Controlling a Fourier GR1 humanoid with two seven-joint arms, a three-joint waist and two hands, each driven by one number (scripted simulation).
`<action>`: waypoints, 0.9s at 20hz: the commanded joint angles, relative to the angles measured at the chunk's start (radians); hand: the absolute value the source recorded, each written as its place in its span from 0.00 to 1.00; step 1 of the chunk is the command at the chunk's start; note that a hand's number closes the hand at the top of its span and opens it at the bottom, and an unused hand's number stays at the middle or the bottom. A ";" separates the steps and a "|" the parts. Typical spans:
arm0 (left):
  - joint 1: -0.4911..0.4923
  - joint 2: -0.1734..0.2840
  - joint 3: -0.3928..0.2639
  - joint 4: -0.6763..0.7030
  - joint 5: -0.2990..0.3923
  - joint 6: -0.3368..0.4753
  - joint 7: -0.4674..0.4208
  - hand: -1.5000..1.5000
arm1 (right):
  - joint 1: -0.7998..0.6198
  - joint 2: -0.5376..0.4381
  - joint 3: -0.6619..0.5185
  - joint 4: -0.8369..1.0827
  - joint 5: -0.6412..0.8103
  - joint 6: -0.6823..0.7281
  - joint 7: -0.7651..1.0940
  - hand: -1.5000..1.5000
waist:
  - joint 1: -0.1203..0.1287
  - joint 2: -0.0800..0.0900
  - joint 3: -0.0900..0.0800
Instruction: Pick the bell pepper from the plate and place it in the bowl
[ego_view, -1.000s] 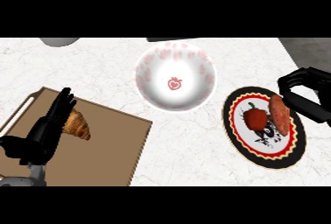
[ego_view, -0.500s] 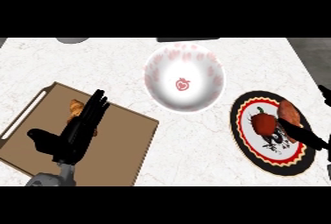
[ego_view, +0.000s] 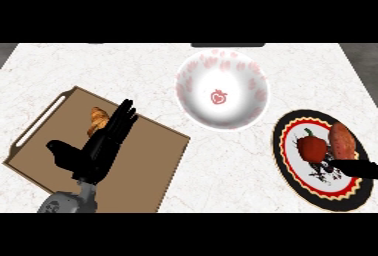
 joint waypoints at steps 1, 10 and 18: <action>-0.013 -0.007 -0.020 0.002 0.003 -0.017 0.018 0.50 | -0.094 -0.011 0.038 -0.082 0.023 0.198 0.329 0.00 | 0.035 0.003 0.002; -0.058 -0.027 -0.005 0.011 -0.001 0.008 0.054 0.50 | -0.239 0.124 0.016 -0.010 -0.042 0.400 0.559 0.00 | 0.037 0.004 0.008; -0.049 -0.025 -0.003 0.009 0.000 -0.023 0.030 0.50 | -0.278 0.201 -0.014 0.148 -0.053 0.478 0.561 0.00 | 0.035 0.006 0.009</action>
